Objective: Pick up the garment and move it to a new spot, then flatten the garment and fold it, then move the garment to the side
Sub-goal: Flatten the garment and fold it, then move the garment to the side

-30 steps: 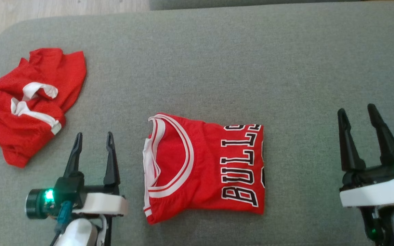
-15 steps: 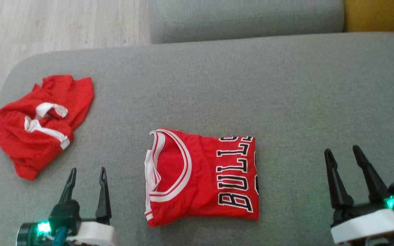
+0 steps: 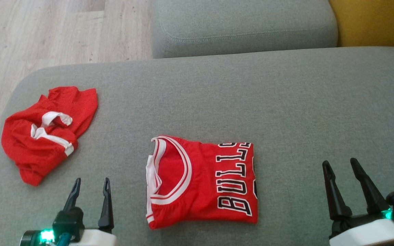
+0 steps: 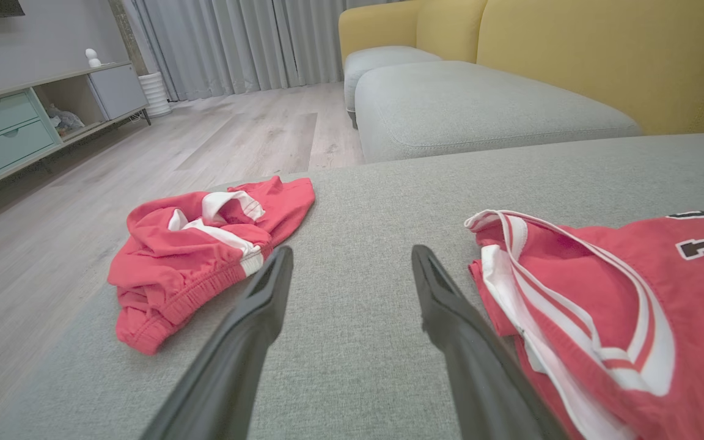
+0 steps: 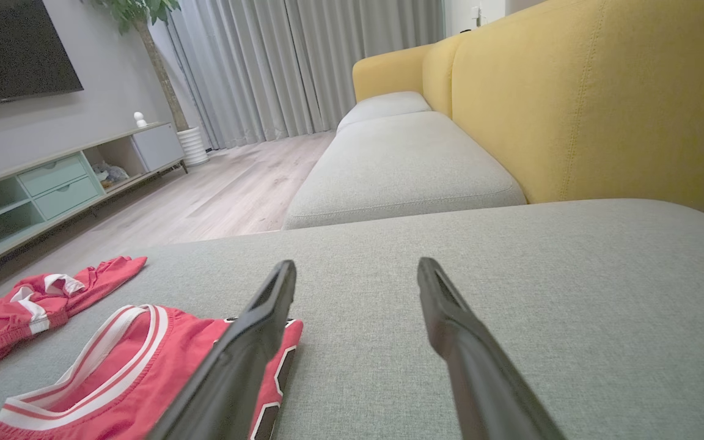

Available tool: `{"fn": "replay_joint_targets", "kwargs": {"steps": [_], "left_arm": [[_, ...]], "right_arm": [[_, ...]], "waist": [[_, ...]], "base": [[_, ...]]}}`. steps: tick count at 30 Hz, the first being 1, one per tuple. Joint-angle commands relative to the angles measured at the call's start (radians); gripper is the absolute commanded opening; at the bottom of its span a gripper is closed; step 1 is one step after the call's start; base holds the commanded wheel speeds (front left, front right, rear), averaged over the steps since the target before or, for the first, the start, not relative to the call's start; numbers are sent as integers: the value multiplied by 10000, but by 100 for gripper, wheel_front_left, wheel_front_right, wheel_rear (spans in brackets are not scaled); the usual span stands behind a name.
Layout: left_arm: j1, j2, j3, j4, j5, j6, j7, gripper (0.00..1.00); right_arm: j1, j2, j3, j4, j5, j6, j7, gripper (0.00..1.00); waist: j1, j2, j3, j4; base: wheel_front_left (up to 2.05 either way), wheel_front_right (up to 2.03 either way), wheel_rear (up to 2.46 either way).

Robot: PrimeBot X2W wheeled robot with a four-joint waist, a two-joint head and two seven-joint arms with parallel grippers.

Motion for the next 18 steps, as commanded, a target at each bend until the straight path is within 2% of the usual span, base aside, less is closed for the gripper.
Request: {"fn": "replay_joint_targets", "kwargs": {"steps": [1,14,18], "left_arm": [[-276,202,367,-315,-89,36,-28,100],[-496,168,280,-362,-98,99,-134,100],[-707,110,241,-462,-85,74,-299,100]], "right_arm": [[-204,-126,165,-398,-50,-7,14,100],[-328,-147,116,-389,-45,-7,213,100],[-439,-284,111,-80,28,-7,625,100]], "waist": [[0,-1,10,2],[0,-1,170,11],[0,-1,379,164]], "base": [[0,0,0],[0,0,0],[0,0,0]]}}
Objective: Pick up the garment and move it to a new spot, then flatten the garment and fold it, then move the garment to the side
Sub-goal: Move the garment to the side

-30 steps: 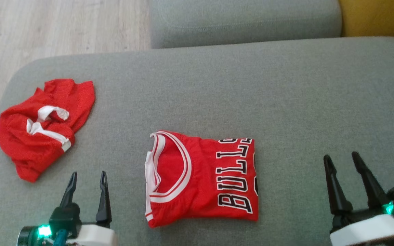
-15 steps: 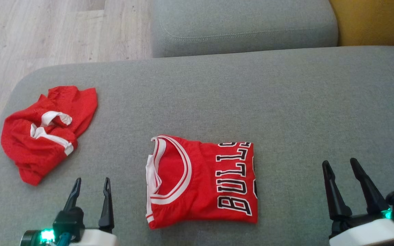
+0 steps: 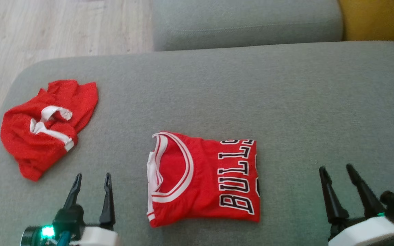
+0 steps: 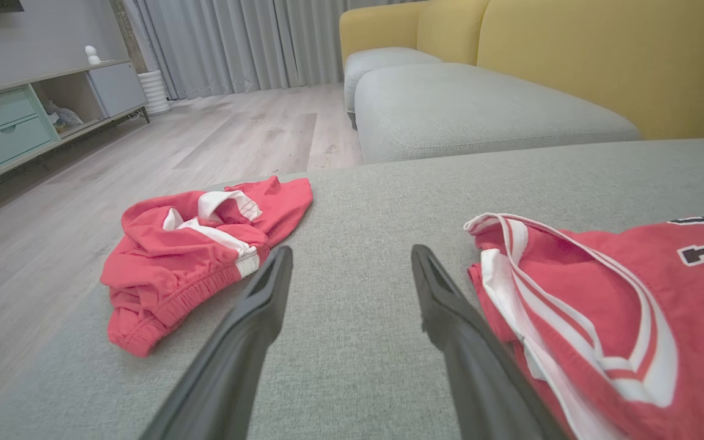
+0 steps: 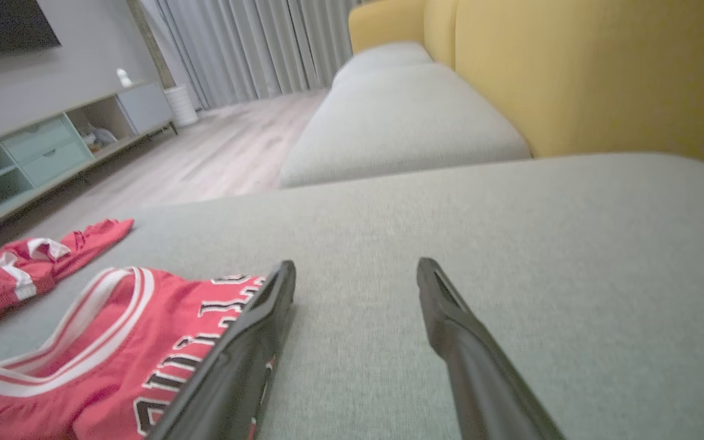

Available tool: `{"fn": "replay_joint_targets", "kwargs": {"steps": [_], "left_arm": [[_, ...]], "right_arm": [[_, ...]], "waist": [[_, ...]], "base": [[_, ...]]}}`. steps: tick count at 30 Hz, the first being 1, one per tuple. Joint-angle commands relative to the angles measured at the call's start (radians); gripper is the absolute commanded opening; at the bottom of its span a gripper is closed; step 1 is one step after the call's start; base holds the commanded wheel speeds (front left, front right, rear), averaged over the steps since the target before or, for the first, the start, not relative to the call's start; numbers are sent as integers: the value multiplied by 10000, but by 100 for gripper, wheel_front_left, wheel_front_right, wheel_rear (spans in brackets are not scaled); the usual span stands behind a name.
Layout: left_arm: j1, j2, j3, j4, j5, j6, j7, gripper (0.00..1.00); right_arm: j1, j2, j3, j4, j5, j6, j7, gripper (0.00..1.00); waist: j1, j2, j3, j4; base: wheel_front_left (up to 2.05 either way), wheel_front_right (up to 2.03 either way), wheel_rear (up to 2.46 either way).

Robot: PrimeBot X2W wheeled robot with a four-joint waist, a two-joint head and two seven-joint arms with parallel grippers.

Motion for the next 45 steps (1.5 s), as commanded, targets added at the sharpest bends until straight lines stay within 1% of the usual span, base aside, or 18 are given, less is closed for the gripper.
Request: {"fn": "replay_joint_targets", "kwargs": {"steps": [1,3,6,10,13,16,19,20,21,22,24,27,31,34,39,42,45], "left_arm": [[-727,97,267,-385,30,2,-167,100],[-935,66,203,-398,75,-43,-226,100],[-1250,-19,182,-427,133,-27,-406,100],[-1535,-158,151,-340,166,-3,-636,100],[-1743,-275,113,-232,174,-21,-799,100],[-1940,-403,53,-106,184,-64,-943,100],[-2104,-551,-39,30,210,-116,-1072,100],[-2136,-598,-53,79,210,-123,-1109,100],[-2158,-638,-59,122,205,-132,-1143,100],[-2171,-668,-60,162,201,-139,-1173,100],[-2173,-699,-53,198,191,-140,-1199,100],[-2141,-739,4,281,167,-127,-1259,100],[-2051,-736,92,304,157,-100,-1305,100],[-1953,-720,169,267,138,-79,-1325,100],[-1861,-727,245,190,96,-84,-1342,100],[-1936,-757,234,158,107,-116,-1348,100],[-2091,-801,185,123,152,-161,-1352,100]], "right_arm": [[-427,-291,136,-84,62,-7,199,100],[-517,-325,259,323,212,-7,416,100],[-878,-441,774,1118,566,-7,593,100],[-1748,-566,1753,2613,1253,-7,618,100],[-2531,-530,2319,3723,1696,-7,632,100],[-3192,-527,2691,4749,2079,-7,908,100],[-3606,-559,2957,5509,2446,-7,1527,100],[-3679,-602,3024,5682,2538,-7,1763,69],[-3741,-661,3099,5778,2608,-7,1945,24],[-3789,-709,3137,5798,2697,-7,2031,0],[-3827,-791,3167,5760,2726,-7,2054,0],[-3897,-1097,3102,5355,2614,-7,1725,0],[-3700,-1560,2615,4645,2267,-7,1354,0],[-3472,-1921,2306,4079,2048,-7,1395,0],[-3466,-2501,1968,3431,1971,-7,1771,0],[-3796,-2744,1858,3304,2183,-7,1906,0],[-4301,-3037,1890,3389,2336,-7,1992,0]], "waist": [[0,-1,164,188],[0,-1,325,376],[0,-1,626,649],[0,-1,909,942],[0,-1,1093,1181],[0,-1,1251,1415],[0,-1,1350,1631],[0,-1,1365,1687],[0,-1,1379,1730],[0,-1,1382,1755],[0,-1,1384,1772],[0,-1,1359,1708],[0,-1,1258,1345],[0,-1,1160,839],[0,-1,1141,-287],[0,-1,1238,-894],[0,-1,1406,-1345]], "base": [[0,0,0],[0,0,0],[0,0,0],[0,0,0],[0,0,0],[0,0,0],[0,0,0],[0,0,0],[0,0,0],[0,0,0],[0,0,0],[0,0,0],[0,0,0],[0,0,0],[0,0,0],[0,0,0],[0,0,0]]}}
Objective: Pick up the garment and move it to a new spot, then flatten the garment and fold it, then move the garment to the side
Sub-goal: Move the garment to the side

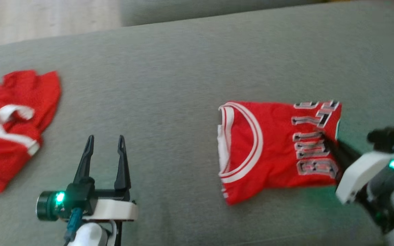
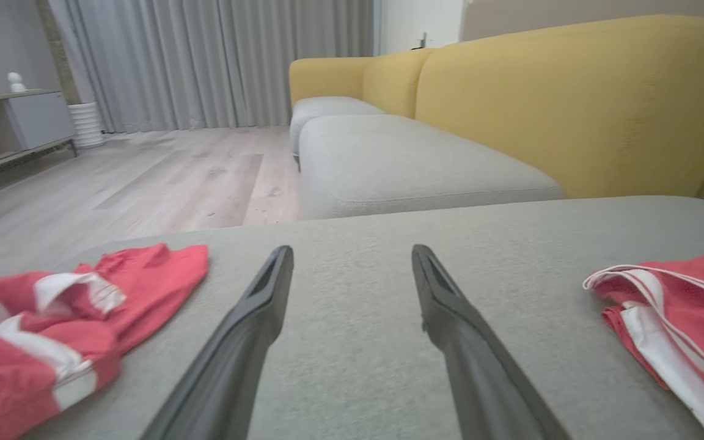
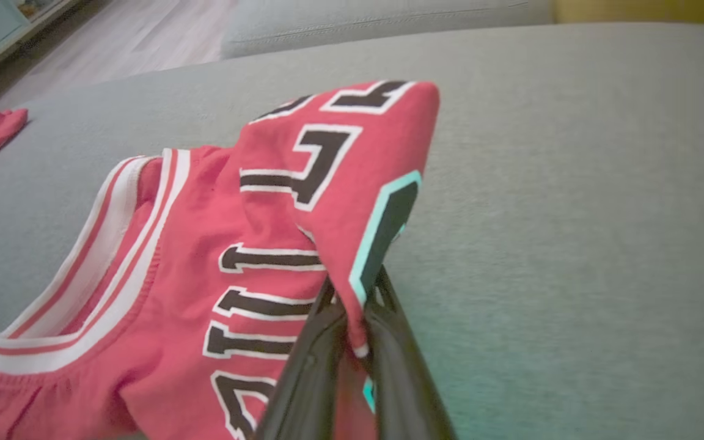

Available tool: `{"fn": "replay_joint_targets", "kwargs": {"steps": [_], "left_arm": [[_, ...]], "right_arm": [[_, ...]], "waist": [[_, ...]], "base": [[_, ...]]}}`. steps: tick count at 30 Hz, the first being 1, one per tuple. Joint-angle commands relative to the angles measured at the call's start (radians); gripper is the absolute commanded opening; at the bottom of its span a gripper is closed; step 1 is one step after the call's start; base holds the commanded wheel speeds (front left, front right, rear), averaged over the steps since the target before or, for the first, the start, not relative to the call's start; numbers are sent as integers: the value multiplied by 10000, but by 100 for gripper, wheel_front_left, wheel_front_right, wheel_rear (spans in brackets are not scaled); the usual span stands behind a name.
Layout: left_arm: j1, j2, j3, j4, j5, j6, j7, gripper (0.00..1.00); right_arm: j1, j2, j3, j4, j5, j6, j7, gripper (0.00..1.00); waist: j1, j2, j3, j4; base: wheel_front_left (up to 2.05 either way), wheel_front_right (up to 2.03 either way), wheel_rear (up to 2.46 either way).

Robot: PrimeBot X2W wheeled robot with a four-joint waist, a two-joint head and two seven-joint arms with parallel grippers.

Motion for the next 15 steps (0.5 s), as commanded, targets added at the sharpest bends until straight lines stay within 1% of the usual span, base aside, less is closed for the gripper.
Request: {"fn": "replay_joint_targets", "kwargs": {"steps": [1,4,7,13,15], "left_arm": [[-489,53,361,-316,76,-44,-114,100],[-770,8,201,-328,176,-167,-115,100],[-1134,-54,-25,-343,319,-302,-108,100],[-2193,-144,-473,-370,701,-576,-15,100],[-2507,-162,-576,-374,844,-603,-7,100]], "right_arm": [[-625,-417,66,-249,68,-7,33,0],[-1207,-934,-151,186,116,-7,12,0],[-1692,-1642,-781,842,80,-7,-180,0],[-2299,-3014,-2925,2426,-386,-7,-852,0],[-2545,-3349,-3528,2972,-651,-7,-1156,0]], "waist": [[0,0,233,-521],[0,0,516,-688],[0,0,921,-641],[0,0,2133,-194],[0,0,2504,-84]], "base": [[0,0,0],[0,0,0],[0,0,0],[0,0,0],[0,0,0]]}}
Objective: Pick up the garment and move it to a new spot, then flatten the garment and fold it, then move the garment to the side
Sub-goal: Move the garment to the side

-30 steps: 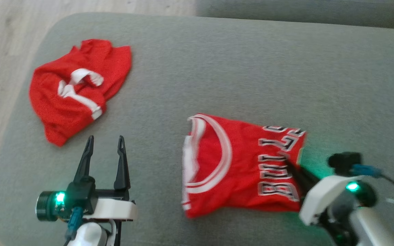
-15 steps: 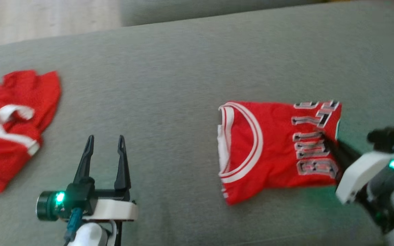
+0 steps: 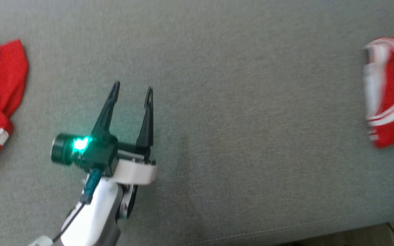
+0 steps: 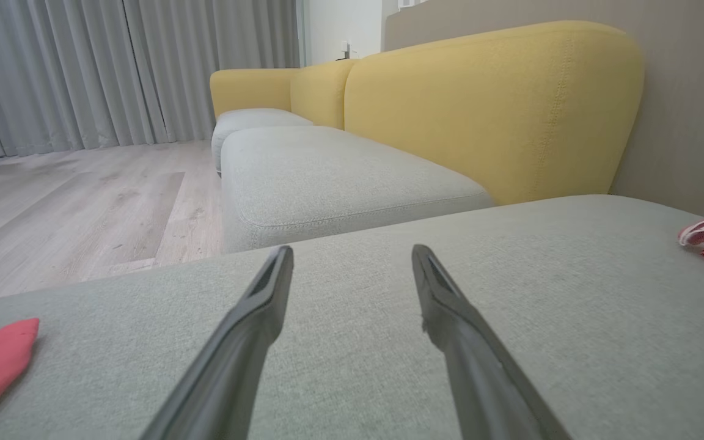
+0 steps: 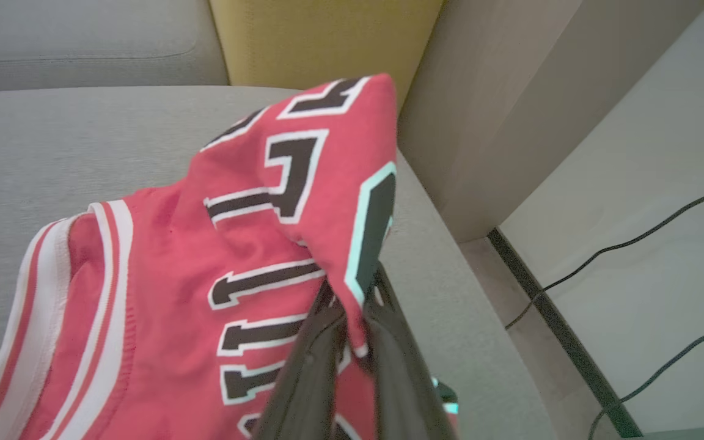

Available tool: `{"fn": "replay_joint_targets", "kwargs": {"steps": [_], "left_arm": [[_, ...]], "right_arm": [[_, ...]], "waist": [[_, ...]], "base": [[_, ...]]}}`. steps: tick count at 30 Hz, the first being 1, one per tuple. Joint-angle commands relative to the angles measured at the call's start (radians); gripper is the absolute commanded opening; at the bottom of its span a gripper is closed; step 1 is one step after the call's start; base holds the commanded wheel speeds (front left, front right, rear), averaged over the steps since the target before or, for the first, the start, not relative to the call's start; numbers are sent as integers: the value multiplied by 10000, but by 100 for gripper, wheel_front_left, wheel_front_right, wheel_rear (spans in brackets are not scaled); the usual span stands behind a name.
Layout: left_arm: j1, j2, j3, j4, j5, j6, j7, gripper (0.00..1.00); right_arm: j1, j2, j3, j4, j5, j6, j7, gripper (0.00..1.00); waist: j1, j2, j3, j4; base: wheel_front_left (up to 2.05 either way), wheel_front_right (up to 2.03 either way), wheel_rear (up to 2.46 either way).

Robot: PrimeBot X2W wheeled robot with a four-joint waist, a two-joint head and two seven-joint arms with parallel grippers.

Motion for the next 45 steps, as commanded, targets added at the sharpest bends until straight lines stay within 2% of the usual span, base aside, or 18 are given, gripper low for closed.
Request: {"fn": "replay_joint_targets", "kwargs": {"steps": [1,2,3,4,5,9,13,16,21,28,31,36,45], "left_arm": [[-531,90,226,-317,173,1,-27,100],[-647,85,228,-330,194,-3,-32,100],[-747,79,231,-336,211,-5,-38,100],[-834,69,238,-341,223,-2,-45,100],[-979,41,250,-329,239,5,-60,100],[-1088,-23,260,-202,228,-8,-93,100],[-1018,-54,274,-102,220,11,-112,100],[-808,-34,341,12,167,36,-125,100],[-258,55,503,193,5,79,-134,100],[416,160,721,298,-217,184,-137,100],[611,188,794,360,-296,268,-137,100],[974,352,1048,411,-477,481,-52,100],[1897,928,1455,251,-773,777,525,100]], "right_arm": [[-426,-745,-380,192,-291,-7,-387,0],[-577,-856,-546,426,-419,-7,-578,0],[-727,-943,-688,680,-547,-7,-755,5],[-878,-988,-825,932,-662,-7,-929,55],[-1167,-999,-1056,1390,-891,-7,-1335,100],[-1455,-829,-1493,2204,-1347,-7,-2091,100],[-1429,-600,-1566,2339,-1548,-7,-2684,100],[-1243,-195,-1368,1943,-1731,-7,-3251,100],[-450,1055,-952,213,-2104,-7,-3718,100],[1396,3379,-261,-3404,-2508,-7,-3060,100],[2032,4149,145,-4581,-2504,-7,-2758,100],[2822,4878,1006,-5644,-2457,-7,-2415,100],[3891,5460,1383,-6269,-2376,-7,-2227,100]], "waist": [[-2,0,820,343],[-2,0,983,375],[-2,0,1112,407],[-2,0,1233,440],[-2,0,1423,498],[-2,0,1504,585],[-2,0,1385,597],[-2,0,1099,525],[-2,0,317,388],[-2,0,-671,517],[-2,0,-995,691],[-2,0,-1480,1043],[-2,0,-2237,1487]], "base": [[0,0,0],[0,0,0],[0,0,0],[0,0,0],[0,0,0],[0,0,0],[0,0,0],[0,0,0],[0,0,0],[0,0,0],[0,0,0],[0,0,0],[0,0,0]]}}
